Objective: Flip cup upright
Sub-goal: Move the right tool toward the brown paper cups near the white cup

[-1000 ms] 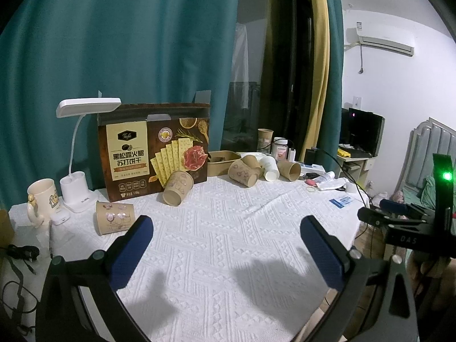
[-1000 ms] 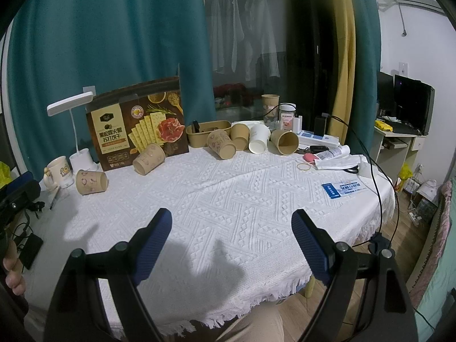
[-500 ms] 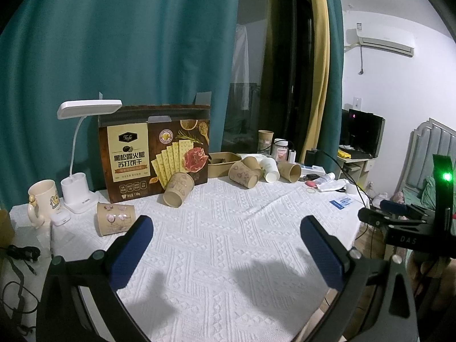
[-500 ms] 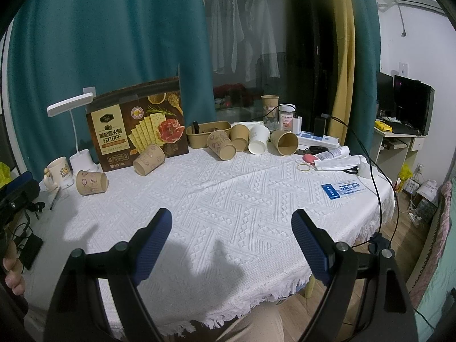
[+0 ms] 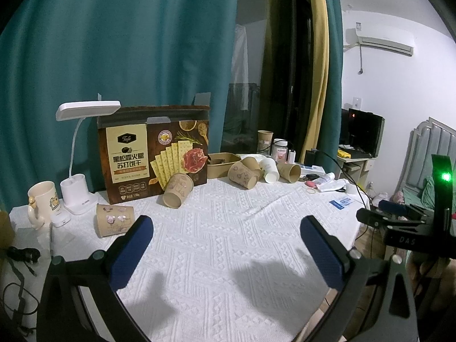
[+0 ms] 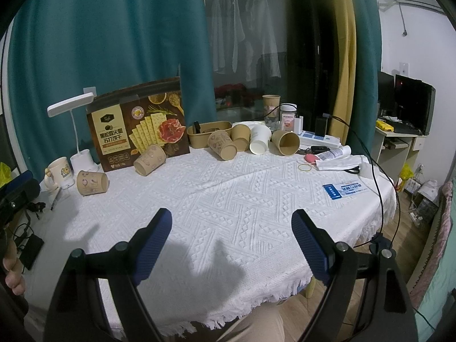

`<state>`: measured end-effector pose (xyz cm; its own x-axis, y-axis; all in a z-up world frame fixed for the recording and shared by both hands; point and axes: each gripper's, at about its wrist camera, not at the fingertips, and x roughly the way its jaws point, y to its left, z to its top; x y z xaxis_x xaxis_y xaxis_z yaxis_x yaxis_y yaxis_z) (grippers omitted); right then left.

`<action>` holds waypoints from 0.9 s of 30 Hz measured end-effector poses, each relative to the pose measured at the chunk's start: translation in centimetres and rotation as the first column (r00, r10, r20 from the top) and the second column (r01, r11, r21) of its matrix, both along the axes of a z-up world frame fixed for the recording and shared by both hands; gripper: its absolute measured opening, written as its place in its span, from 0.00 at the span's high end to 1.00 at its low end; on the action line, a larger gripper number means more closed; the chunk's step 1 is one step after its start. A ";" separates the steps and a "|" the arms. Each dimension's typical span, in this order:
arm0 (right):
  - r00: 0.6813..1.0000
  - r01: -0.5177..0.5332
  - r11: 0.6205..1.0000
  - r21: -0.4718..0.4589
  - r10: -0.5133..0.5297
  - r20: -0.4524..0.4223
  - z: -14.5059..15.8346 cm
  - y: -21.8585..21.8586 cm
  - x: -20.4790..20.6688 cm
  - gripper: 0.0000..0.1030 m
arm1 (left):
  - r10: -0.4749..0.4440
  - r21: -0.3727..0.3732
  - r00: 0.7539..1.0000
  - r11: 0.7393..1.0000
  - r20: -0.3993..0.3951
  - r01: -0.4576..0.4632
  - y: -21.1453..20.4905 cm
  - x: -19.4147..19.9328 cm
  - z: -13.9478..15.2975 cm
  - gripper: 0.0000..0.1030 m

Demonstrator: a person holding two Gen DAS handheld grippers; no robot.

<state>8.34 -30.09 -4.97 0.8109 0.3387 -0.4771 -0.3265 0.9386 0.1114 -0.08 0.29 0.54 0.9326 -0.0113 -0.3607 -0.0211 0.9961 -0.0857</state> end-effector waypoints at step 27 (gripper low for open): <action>0.981 0.085 0.996 0.016 -0.080 -0.178 -6.8 -8.3 29.1 0.18 | -0.214 -0.153 0.883 0.975 -0.418 0.164 -2.9 33.8 -5.0 0.00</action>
